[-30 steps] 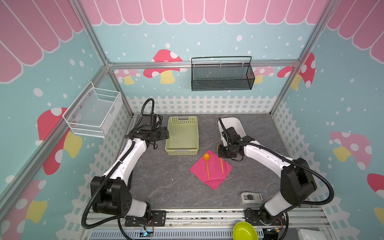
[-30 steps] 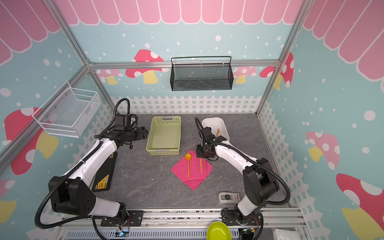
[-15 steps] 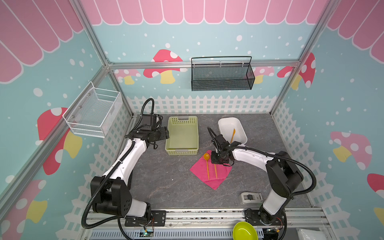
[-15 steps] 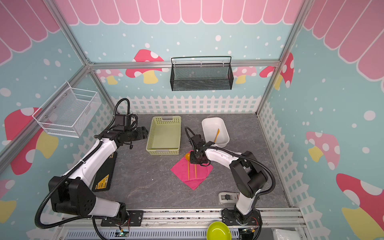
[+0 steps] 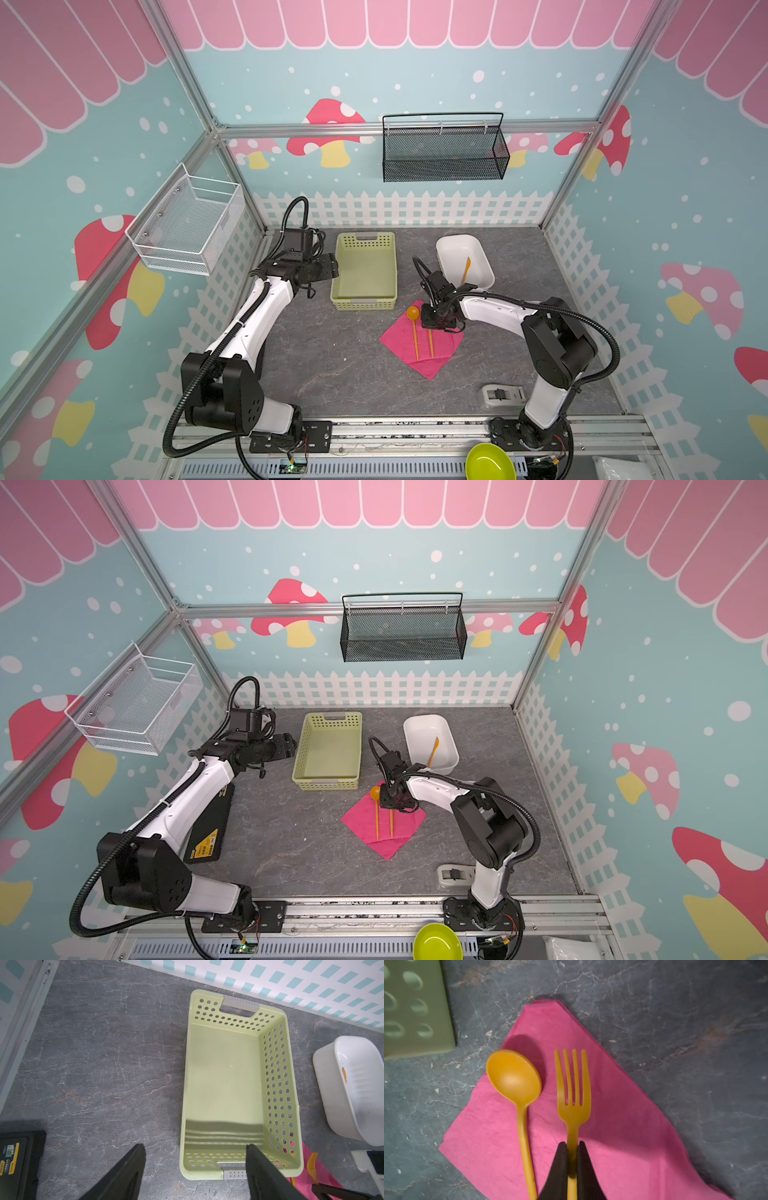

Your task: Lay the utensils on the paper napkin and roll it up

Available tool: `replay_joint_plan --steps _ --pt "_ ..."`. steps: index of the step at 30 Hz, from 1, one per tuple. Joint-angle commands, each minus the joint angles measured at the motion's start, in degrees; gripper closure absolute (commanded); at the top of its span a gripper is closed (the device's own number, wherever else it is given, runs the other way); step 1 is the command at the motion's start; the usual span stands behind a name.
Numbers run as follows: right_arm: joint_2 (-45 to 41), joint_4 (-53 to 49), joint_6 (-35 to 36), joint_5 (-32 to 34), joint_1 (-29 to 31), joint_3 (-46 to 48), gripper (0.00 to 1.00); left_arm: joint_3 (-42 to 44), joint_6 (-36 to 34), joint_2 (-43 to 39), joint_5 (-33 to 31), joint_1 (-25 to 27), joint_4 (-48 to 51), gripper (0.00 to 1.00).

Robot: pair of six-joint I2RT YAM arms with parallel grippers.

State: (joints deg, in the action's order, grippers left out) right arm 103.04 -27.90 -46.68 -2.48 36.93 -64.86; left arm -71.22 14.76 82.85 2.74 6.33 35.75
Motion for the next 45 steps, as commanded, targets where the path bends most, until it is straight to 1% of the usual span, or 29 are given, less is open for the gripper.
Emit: replay_joint_plan --steps 1,8,13,21,29,45 --pt "1.68 0.45 -1.31 0.37 0.75 -2.08 0.97 0.07 0.00 -1.11 0.65 -0.50 0.29 0.22" --pt "3.87 -0.02 -1.03 0.37 0.72 -4.17 0.97 0.07 0.00 -1.09 0.75 -0.53 0.37 0.22" --pt "4.27 -0.66 -0.97 1.13 0.75 -4.57 0.97 0.12 -0.09 -1.44 0.43 -0.55 0.38 0.23" --pt "5.04 -1.37 -0.77 0.41 0.85 -4.16 0.97 0.12 -0.09 -1.81 0.36 -0.60 0.43 0.22" --pt "5.00 -1.54 -0.13 -0.90 1.07 -4.31 0.97 0.20 -0.17 -2.08 0.14 -0.53 0.46 0.22" --pt "4.00 -1.59 0.62 -1.04 2.01 -5.01 0.98 0.16 -0.26 -2.10 -0.02 -0.55 0.46 0.23"
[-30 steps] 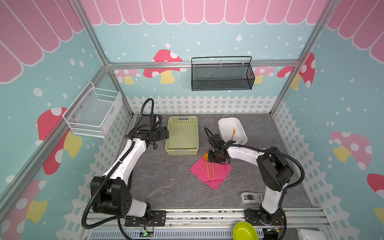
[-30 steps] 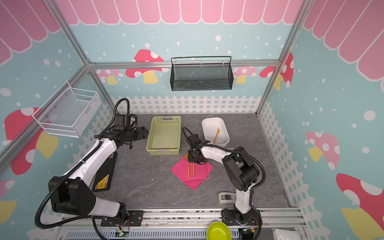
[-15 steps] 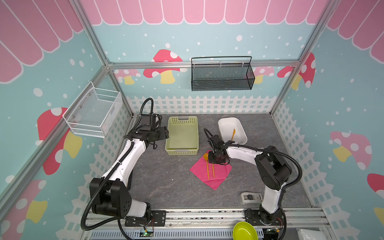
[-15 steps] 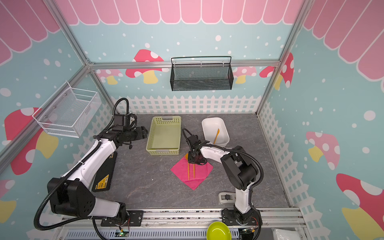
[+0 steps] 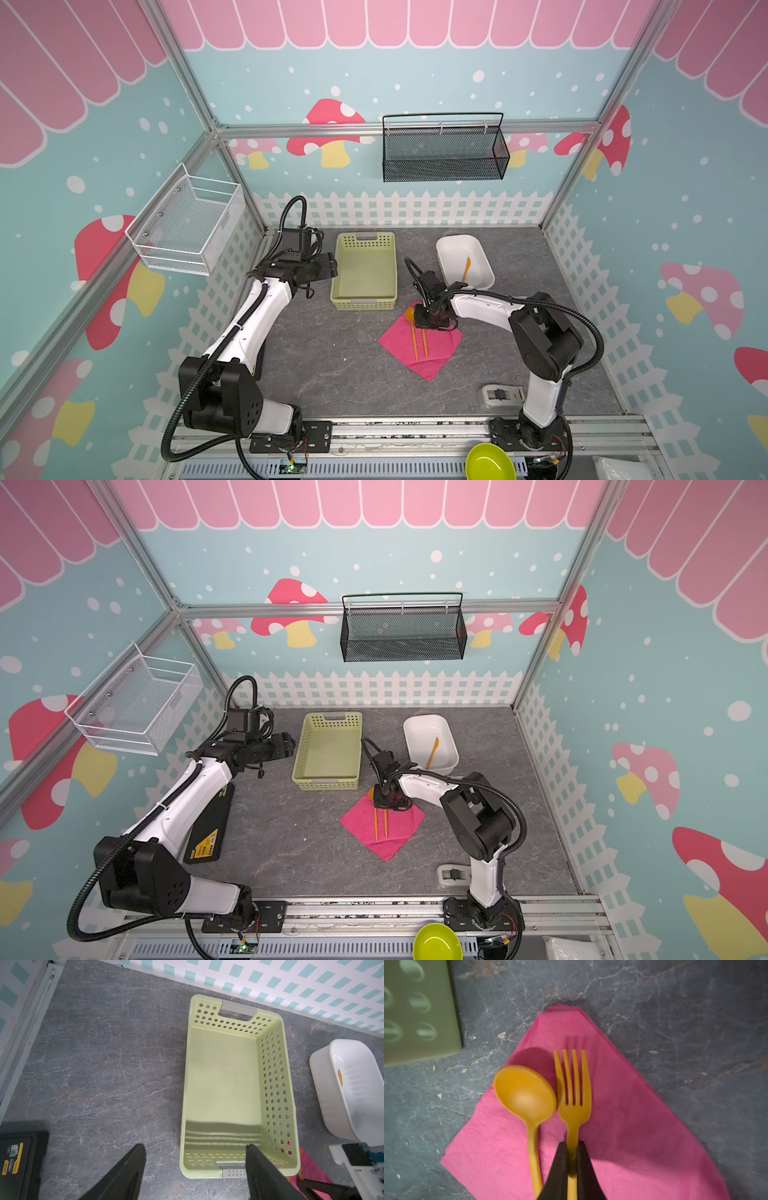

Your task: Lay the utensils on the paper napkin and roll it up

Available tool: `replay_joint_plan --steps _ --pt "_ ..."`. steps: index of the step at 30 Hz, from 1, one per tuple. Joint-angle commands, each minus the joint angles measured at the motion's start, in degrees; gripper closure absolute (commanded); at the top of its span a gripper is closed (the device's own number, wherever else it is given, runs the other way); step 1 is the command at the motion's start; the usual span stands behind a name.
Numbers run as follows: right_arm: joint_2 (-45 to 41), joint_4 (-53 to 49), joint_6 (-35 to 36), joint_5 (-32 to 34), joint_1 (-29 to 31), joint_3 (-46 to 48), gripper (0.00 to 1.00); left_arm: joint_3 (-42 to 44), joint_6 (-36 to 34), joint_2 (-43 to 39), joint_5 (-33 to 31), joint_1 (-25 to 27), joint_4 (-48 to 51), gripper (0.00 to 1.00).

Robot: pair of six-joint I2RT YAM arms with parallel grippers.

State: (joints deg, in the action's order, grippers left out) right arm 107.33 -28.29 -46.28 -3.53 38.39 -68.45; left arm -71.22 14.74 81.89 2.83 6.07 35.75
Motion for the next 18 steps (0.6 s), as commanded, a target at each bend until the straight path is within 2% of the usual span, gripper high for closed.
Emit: replay_joint_plan --steps 1,15,18 --pt "-0.30 -1.22 0.23 0.01 0.63 -1.35 0.98 0.20 -0.24 -1.12 -0.11 -0.34 0.44 0.23" --pt "0.13 -1.06 -0.34 0.08 1.16 -0.42 0.98 0.21 -0.15 -1.11 -0.03 -0.30 0.46 0.23" --pt "0.51 -0.97 -0.40 0.03 1.16 -0.29 0.95 0.20 -0.24 -1.07 -0.06 -0.32 0.47 0.23"
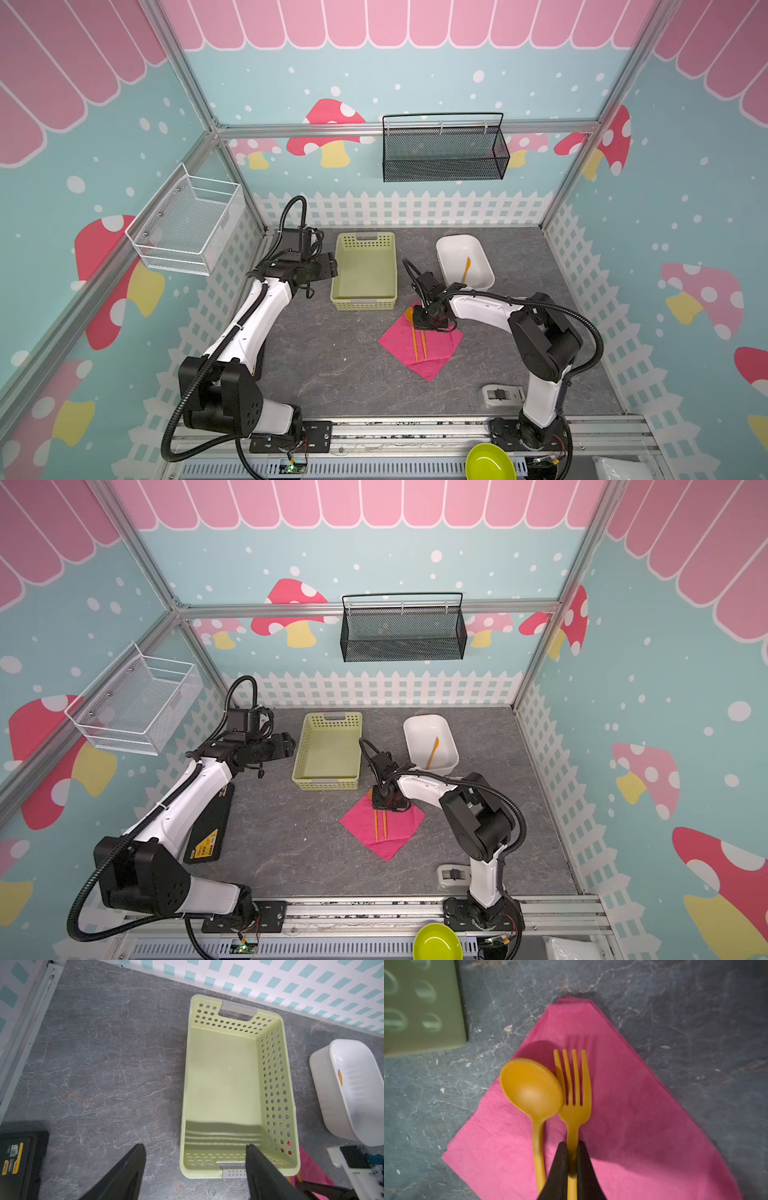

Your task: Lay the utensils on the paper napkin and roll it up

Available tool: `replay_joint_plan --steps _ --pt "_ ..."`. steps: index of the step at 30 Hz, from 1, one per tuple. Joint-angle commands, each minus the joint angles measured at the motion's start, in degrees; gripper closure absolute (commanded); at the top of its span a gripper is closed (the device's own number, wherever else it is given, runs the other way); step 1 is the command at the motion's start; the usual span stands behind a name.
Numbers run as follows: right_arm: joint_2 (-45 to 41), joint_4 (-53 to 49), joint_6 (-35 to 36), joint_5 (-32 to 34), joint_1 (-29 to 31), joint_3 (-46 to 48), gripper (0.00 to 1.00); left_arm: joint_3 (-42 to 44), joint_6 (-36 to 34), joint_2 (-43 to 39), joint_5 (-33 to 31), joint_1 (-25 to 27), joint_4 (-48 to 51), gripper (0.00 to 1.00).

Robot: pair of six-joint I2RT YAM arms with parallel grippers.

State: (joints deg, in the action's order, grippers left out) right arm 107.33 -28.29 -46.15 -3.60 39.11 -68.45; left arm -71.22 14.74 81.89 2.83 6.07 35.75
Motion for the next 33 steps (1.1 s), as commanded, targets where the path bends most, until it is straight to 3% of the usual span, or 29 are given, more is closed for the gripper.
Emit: replay_joint_plan --steps 1,12,23,33 --pt "0.51 -0.97 -0.61 0.08 0.44 -0.28 0.94 0.21 -0.24 -1.11 -0.04 -0.29 0.46 0.23" --pt "-0.44 -2.01 -0.61 0.76 0.47 -0.81 0.79 0.23 -0.24 -1.29 -0.58 -0.35 0.38 0.23" --pt "-2.97 -3.84 0.55 1.66 0.36 -2.49 0.79 0.29 -0.24 -0.75 -0.68 -0.36 0.46 0.23" --pt "-4.67 -10.46 6.41 4.94 -2.24 -11.25 0.78 0.21 -0.33 -0.06 -0.64 -0.35 0.38 0.23"
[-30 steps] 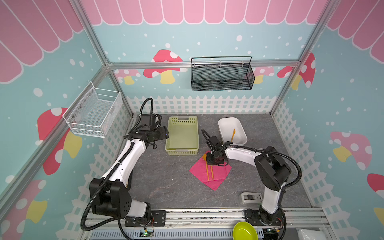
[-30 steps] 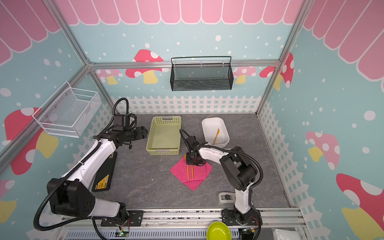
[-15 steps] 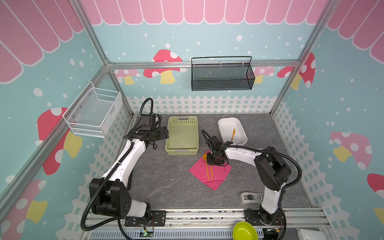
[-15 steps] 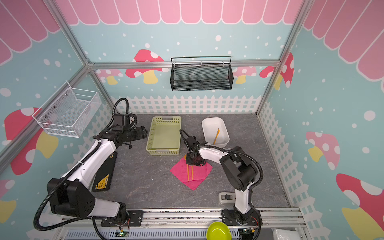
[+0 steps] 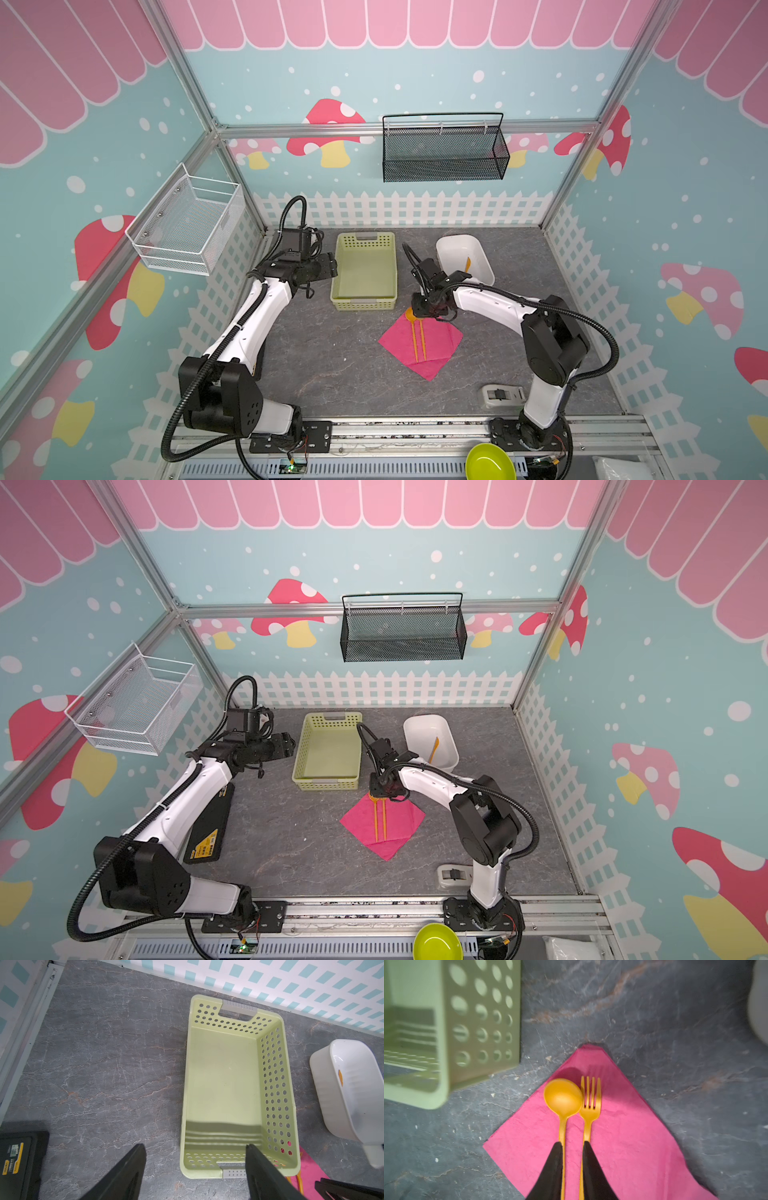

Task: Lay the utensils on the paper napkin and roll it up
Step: 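Release the fork, raise the right gripper and move it over the white tub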

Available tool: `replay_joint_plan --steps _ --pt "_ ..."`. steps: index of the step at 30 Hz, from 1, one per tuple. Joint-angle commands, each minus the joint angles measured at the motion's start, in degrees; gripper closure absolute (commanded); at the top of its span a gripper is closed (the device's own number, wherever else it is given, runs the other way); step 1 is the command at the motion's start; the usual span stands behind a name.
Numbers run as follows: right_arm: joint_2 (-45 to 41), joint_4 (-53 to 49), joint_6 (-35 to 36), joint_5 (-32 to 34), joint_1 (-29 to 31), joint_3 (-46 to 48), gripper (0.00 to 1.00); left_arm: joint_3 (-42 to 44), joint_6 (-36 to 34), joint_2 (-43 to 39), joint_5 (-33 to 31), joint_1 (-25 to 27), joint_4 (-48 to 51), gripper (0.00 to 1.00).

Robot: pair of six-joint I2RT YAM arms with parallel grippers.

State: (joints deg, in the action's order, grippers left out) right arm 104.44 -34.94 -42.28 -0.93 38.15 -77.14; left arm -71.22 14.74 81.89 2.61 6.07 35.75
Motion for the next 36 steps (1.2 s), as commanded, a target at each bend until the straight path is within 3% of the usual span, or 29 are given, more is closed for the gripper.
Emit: replay_joint_plan --steps 1,16,22,36 --pt "-1.79 -4.31 3.41 2.70 -1.87 -3.51 0.78 0.28 -0.33 -0.06 -0.50 -0.35 0.38 0.23" --pt "3.92 -9.45 13.99 2.57 -18.17 -15.36 0.79 0.29 -0.33 0.25 -0.68 -0.36 0.38 0.23" --pt "11.35 -9.47 15.31 0.84 -23.68 -19.00 0.79 0.26 -0.06 0.73 0.29 -0.35 0.38 0.23" --pt "21.93 -10.49 13.13 2.03 -27.77 -26.19 0.78 0.21 -0.39 0.73 -0.28 -0.38 0.38 0.23"
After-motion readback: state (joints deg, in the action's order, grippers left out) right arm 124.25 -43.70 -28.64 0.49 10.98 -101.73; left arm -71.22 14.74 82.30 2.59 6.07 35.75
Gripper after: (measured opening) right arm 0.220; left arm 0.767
